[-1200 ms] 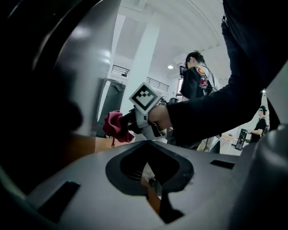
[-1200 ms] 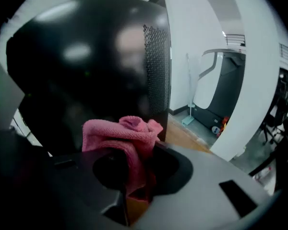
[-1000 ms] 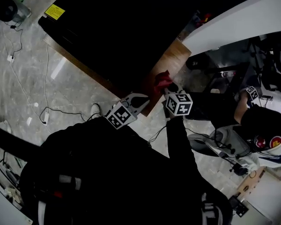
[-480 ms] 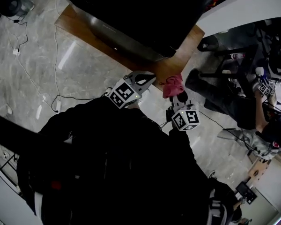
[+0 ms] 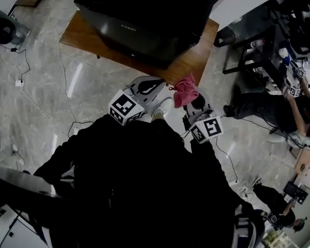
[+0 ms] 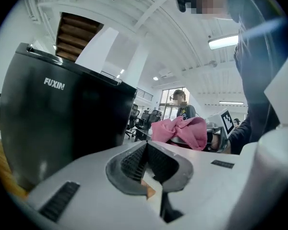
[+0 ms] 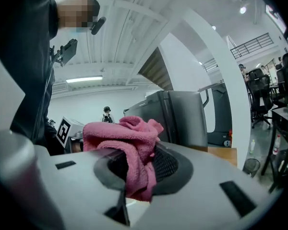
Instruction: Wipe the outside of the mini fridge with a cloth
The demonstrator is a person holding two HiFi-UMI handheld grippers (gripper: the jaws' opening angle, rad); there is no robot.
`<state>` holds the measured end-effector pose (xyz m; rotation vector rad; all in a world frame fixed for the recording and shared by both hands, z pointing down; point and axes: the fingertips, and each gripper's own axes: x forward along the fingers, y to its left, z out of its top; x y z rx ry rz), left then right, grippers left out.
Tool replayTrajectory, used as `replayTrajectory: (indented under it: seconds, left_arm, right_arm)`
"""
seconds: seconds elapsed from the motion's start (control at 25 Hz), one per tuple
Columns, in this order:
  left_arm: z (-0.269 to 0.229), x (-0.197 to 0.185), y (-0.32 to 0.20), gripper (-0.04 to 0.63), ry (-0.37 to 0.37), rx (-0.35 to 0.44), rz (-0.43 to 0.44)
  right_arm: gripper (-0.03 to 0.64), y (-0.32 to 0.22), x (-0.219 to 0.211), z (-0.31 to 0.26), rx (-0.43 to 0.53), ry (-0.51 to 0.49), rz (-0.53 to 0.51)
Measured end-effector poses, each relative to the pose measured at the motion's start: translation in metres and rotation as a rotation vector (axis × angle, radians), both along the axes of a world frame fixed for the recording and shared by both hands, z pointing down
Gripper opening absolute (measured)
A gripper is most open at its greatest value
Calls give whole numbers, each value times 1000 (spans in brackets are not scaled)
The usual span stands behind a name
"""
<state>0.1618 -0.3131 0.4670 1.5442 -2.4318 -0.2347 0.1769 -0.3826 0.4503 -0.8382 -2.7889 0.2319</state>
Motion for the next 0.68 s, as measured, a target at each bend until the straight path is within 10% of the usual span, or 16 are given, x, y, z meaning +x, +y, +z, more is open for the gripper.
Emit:
replayTrajectory:
  seconds: [0.68]
  left_arm:
    - [-22, 37, 93, 6, -66, 24, 36]
  right_arm:
    - [78, 85, 42, -10, -9, -46, 32]
